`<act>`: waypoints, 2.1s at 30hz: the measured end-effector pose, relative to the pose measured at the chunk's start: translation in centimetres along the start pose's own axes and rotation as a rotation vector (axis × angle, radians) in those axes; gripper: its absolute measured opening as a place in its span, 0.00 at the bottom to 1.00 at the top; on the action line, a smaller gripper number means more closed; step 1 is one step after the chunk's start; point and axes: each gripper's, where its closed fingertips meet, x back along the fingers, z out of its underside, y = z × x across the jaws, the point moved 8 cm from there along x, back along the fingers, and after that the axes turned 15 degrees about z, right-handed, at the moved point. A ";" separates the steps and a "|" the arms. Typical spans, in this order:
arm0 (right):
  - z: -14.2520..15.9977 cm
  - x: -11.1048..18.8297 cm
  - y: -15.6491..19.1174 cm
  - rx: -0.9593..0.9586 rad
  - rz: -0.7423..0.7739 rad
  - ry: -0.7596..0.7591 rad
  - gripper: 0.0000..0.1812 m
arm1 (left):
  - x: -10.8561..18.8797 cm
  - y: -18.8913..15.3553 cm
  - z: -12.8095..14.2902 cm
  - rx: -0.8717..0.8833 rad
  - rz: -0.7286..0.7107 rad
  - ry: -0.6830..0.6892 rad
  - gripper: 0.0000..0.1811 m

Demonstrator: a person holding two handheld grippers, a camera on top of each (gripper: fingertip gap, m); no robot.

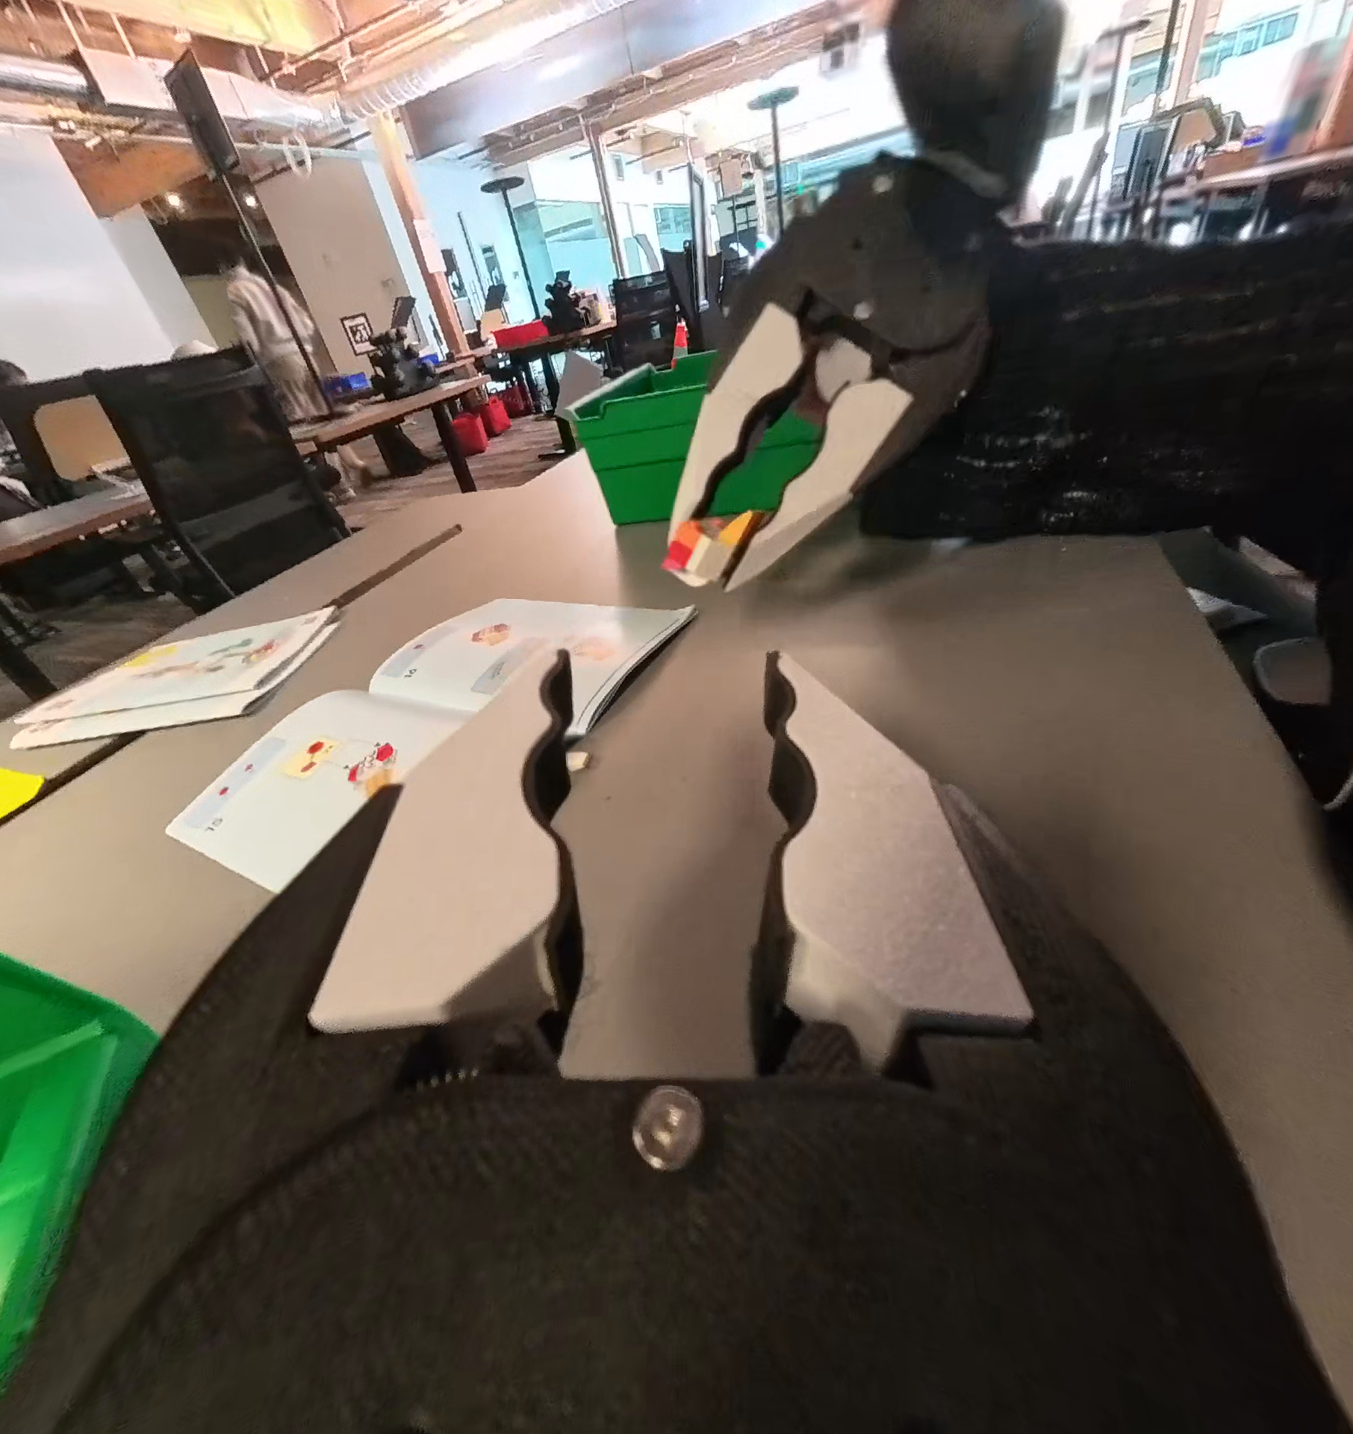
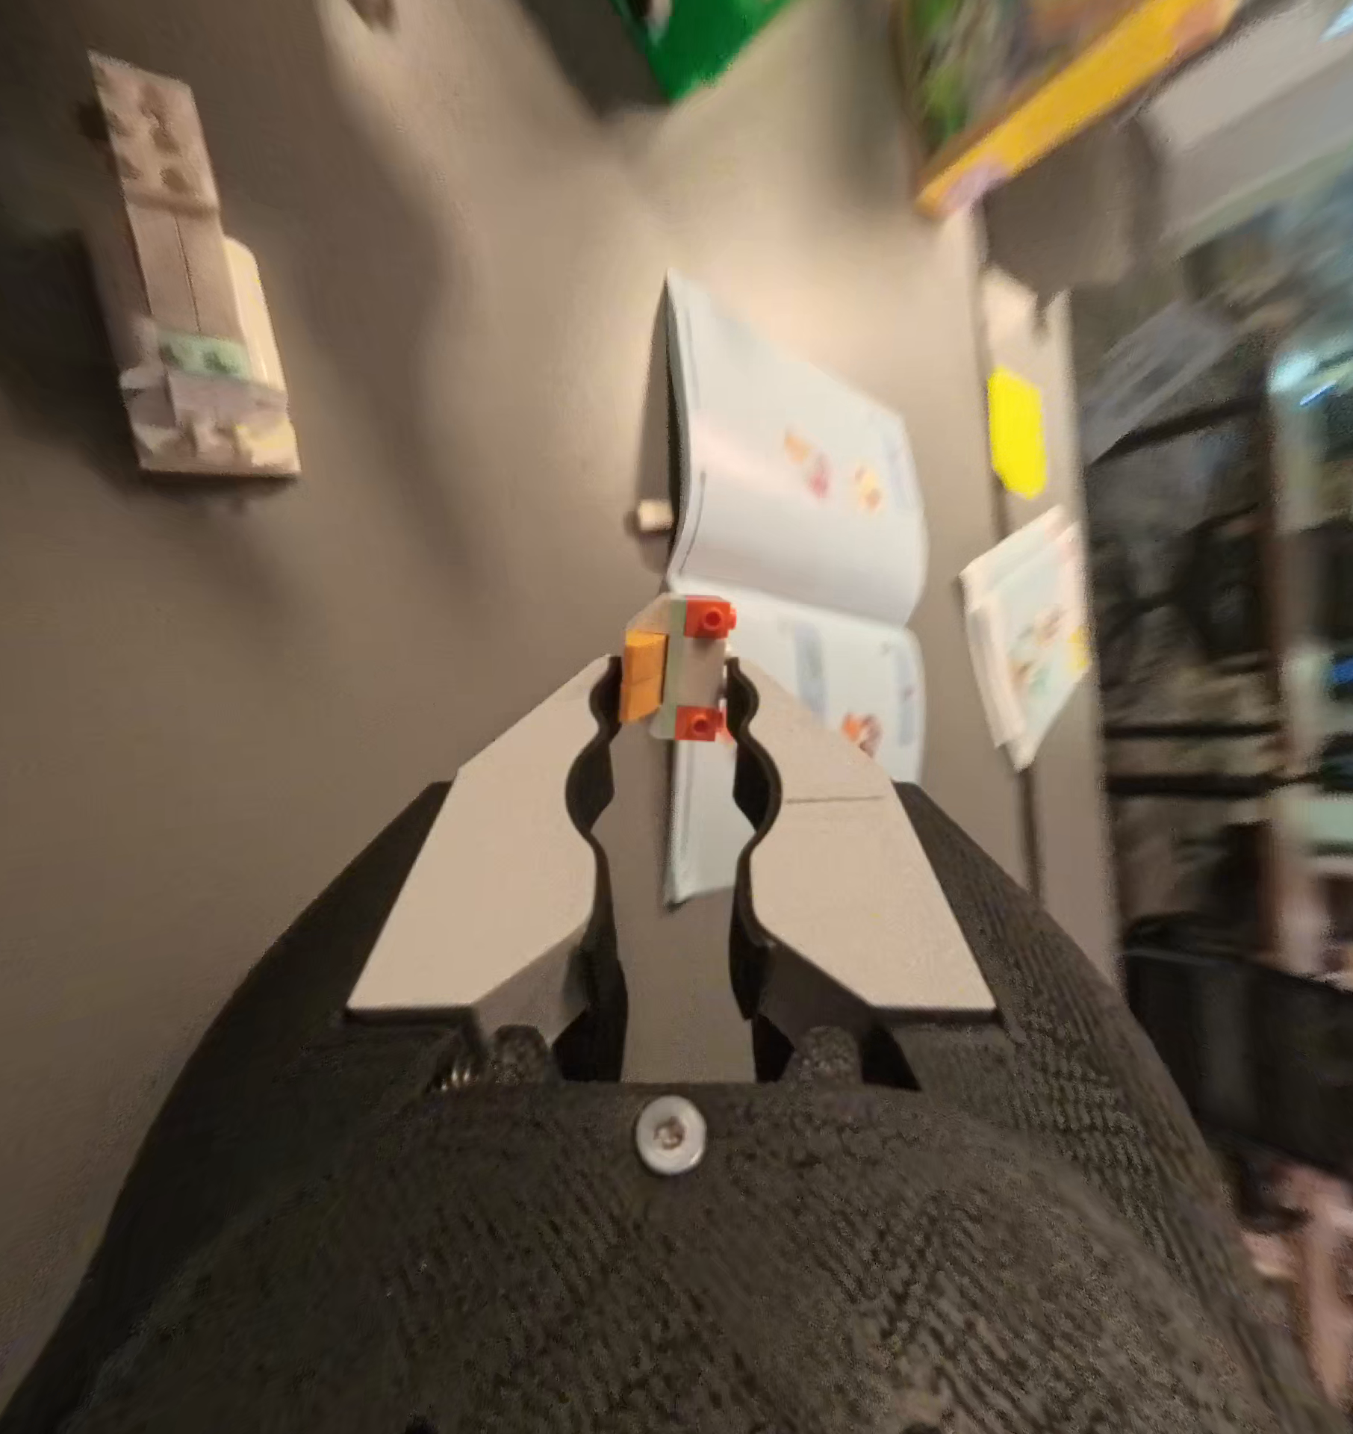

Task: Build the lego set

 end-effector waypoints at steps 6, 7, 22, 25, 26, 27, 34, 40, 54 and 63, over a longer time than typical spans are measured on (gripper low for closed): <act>-5.3 -1.1 3.5 0.248 0.252 -0.283 0.14 | -0.3 0.1 -0.2 0.164 0.058 -0.063 0.27; -6.0 -1.3 4.0 0.275 0.289 -0.325 0.14 | -0.4 0.1 -0.2 0.180 0.065 -0.064 0.27; -8.7 -2.7 5.4 0.501 0.570 -0.423 0.14 | 0.3 0.9 0.0 0.284 0.028 -0.082 0.21; -8.7 -2.9 5.4 0.519 0.583 -0.419 0.14 | 0.7 1.0 -0.2 0.254 0.008 -0.104 0.17; -8.7 -2.9 5.4 0.523 0.586 -0.416 0.14 | 0.7 1.0 -0.2 0.248 0.009 -0.104 0.16; -8.8 -3.0 5.5 0.526 0.587 -0.413 0.14 | 0.7 0.9 -0.2 0.245 0.013 -0.102 0.15; -9.0 -3.4 5.7 0.558 0.605 -0.403 0.14 | 0.9 1.1 -0.1 0.235 0.009 -0.083 0.13; -9.0 -3.7 5.8 0.571 0.608 -0.405 0.14 | 0.9 1.1 0.0 0.197 -0.031 -0.052 0.10; -5.0 -3.8 4.6 -0.085 0.260 -0.495 0.28 | 2.1 1.7 1.8 0.250 -0.027 0.210 0.09; -2.0 -4.4 1.1 -0.352 0.440 -0.536 0.23 | 1.6 1.7 3.7 0.306 -0.017 0.456 0.09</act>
